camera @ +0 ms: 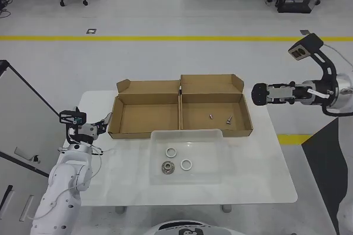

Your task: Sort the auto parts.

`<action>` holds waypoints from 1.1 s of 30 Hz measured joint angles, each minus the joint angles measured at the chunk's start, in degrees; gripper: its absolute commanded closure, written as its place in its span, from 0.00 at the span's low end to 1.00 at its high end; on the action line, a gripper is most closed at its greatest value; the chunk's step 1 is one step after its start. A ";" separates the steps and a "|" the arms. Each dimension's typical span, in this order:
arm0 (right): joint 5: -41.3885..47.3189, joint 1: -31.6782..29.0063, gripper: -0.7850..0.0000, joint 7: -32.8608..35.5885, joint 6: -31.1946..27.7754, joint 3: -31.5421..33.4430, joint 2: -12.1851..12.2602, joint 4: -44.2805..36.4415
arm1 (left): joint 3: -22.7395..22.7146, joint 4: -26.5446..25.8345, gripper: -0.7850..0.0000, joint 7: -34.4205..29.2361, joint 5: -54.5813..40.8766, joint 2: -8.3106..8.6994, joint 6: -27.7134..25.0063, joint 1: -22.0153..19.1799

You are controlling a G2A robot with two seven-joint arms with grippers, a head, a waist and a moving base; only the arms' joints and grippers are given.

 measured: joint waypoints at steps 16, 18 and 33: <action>0.00 0.00 0.00 0.00 -0.01 0.00 0.00 0.00 | 0.00 0.00 0.00 0.00 0.00 0.00 0.00 0.00; 0.00 0.00 0.00 0.00 -0.01 0.00 0.00 0.00 | 0.00 0.00 0.00 0.00 0.00 0.00 0.00 0.00; 0.00 0.00 0.00 0.00 -0.01 0.00 0.00 0.00 | 4.98 -17.26 0.00 -27.18 3.07 0.49 -11.96 -6.68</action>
